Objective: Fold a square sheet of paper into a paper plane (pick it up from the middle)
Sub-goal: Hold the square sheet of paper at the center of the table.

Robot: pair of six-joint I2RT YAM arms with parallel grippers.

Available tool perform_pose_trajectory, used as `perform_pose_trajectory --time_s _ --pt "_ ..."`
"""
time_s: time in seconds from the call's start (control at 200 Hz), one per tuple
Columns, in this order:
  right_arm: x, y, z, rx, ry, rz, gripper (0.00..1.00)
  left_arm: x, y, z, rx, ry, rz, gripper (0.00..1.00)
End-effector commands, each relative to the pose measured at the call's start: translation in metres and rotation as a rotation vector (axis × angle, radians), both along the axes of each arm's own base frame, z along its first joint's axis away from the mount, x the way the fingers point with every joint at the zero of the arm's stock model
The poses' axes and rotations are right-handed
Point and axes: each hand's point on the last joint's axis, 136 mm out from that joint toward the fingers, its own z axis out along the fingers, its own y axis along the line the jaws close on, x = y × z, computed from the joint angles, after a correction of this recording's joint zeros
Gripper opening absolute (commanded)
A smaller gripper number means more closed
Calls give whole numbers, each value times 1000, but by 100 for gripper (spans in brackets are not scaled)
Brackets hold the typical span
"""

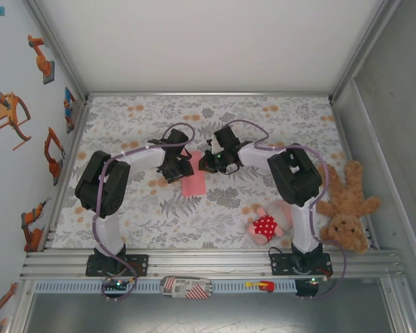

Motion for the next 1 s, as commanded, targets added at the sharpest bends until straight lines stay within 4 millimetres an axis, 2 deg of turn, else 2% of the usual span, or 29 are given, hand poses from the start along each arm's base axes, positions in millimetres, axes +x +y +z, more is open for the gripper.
perform_pose_trajectory --time_s 0.0,0.145,0.315,0.466,0.576,0.701,0.896,0.997 --pt "-7 5 -11 -17 24 38 5 -66 22 -109 116 261 -43 54" --pt "-10 0 -23 -54 51 29 4 -66 22 -109 116 261 -42 54" --pt "-19 -18 -47 -147 107 2 2 -65 23 -106 117 252 -42 54" --pt "-28 -36 -68 -220 149 -10 1 -56 20 -89 108 215 -44 54" --pt "-35 -47 -79 -271 169 -6 0 -39 10 -58 72 142 -57 54" --pt "-39 -53 -87 -303 179 -2 0 -11 -4 -6 19 18 -69 55" --pt "-41 -59 -97 -335 189 -12 0 23 2 76 -25 -205 -26 54" --pt "-42 -61 -99 -340 196 -13 0 29 -6 100 -104 -267 -35 50"
